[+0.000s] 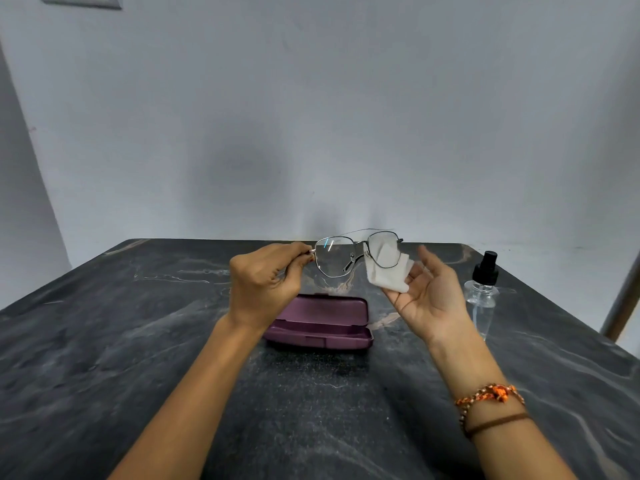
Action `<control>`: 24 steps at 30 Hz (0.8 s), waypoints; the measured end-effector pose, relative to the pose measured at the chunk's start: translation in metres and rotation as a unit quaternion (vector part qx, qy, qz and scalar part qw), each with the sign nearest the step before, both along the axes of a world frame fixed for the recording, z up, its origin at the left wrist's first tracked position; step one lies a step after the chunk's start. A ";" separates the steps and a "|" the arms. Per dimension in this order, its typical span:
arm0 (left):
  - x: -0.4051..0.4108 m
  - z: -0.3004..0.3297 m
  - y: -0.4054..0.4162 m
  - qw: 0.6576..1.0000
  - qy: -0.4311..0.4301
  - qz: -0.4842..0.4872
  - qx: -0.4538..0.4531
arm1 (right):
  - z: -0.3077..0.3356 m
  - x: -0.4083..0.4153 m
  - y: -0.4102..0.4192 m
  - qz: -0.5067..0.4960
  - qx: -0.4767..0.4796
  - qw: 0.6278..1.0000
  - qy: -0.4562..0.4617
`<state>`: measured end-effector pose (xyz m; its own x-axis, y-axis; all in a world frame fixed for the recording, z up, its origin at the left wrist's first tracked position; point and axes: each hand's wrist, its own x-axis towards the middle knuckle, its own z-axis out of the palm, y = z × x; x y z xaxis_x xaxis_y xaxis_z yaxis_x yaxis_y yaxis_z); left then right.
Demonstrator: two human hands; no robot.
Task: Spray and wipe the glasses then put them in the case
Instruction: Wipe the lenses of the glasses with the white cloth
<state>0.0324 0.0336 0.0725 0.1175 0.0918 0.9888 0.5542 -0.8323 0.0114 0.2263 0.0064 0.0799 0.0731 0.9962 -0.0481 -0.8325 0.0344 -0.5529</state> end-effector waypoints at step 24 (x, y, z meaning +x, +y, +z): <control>-0.007 0.007 -0.003 0.999 -0.041 0.031 0.005 | 0.002 0.007 -0.004 0.045 0.009 0.973 -0.224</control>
